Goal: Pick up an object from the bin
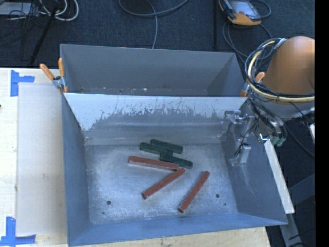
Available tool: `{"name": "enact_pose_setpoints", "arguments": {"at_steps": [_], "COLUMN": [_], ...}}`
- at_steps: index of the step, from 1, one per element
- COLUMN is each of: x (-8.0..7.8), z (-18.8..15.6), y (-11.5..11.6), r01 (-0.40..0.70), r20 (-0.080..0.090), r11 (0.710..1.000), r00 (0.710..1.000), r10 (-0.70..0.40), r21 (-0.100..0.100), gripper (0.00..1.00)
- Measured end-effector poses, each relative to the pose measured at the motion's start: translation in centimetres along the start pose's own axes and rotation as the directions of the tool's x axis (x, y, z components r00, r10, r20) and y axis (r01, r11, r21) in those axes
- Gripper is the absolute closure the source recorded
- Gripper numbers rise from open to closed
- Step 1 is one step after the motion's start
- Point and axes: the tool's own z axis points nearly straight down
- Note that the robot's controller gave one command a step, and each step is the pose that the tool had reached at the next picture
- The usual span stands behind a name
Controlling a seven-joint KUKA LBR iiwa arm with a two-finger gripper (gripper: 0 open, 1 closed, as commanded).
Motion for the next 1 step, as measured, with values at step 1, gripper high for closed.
{"name": "enact_pose_setpoints", "arguments": {"at_steps": [1], "x": [4.08], "z": [7.44], "y": [4.50], "r01": [-0.066], "r20": [-0.004], "r11": [0.998], "r00": [0.998], "r10": [0.066], "r21": [-0.003], "gripper": [0.00]}}
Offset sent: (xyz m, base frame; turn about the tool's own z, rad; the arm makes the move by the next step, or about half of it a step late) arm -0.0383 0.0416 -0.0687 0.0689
